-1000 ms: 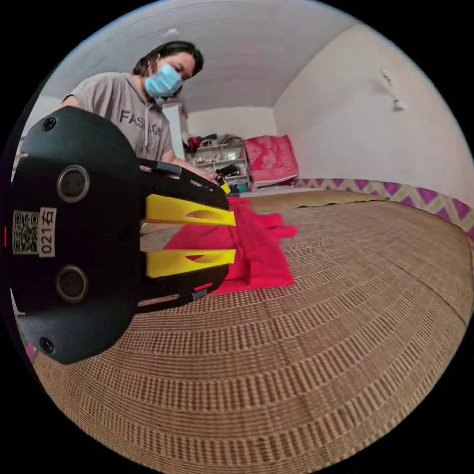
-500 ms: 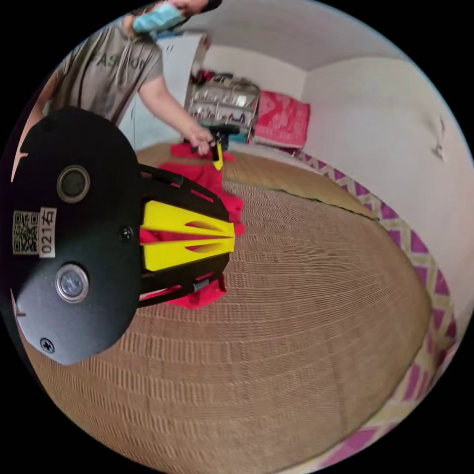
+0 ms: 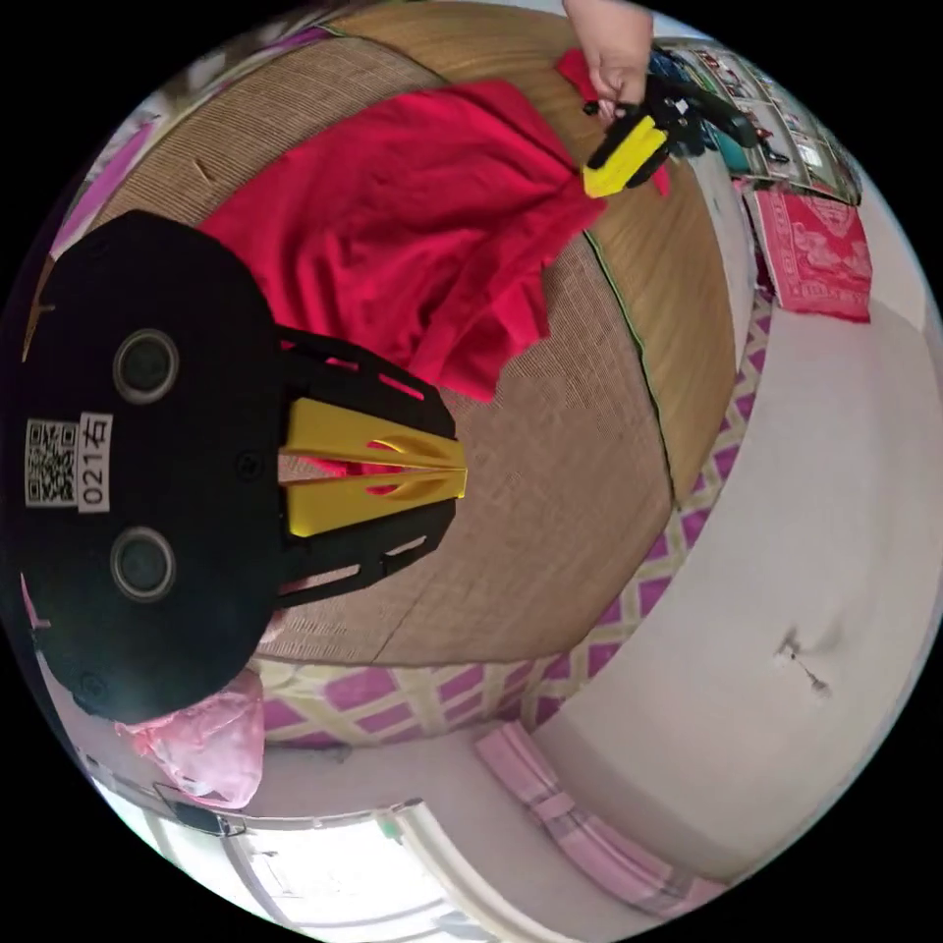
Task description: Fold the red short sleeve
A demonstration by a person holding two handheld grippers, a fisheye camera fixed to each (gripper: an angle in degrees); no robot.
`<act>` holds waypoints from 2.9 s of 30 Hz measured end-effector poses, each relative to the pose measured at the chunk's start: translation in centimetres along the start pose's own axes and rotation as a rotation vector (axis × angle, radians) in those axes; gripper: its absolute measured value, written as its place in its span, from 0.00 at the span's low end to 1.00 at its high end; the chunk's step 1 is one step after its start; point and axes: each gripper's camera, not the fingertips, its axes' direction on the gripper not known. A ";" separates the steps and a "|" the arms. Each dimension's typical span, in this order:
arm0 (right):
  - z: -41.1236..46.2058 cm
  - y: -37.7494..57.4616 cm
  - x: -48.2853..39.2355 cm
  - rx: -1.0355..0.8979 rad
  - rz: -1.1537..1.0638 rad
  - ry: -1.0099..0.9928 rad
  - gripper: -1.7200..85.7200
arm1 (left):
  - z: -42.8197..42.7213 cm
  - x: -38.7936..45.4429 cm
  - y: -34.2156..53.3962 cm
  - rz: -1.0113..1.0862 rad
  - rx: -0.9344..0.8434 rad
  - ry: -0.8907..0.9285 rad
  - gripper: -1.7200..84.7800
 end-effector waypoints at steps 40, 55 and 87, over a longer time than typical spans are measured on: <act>-1.5 11.9 16.2 -0.254 0.288 -0.158 0.02 | -9.5 -18.5 6.5 -0.343 0.065 0.053 0.01; 3.1 40.7 19.2 -0.428 0.827 -0.731 0.11 | -12.2 -6.5 18.7 -0.210 -0.152 0.207 0.01; -9.2 67.9 9.6 -0.445 1.221 -1.080 0.14 | -14.1 7.8 31.1 -0.367 -0.172 0.347 0.01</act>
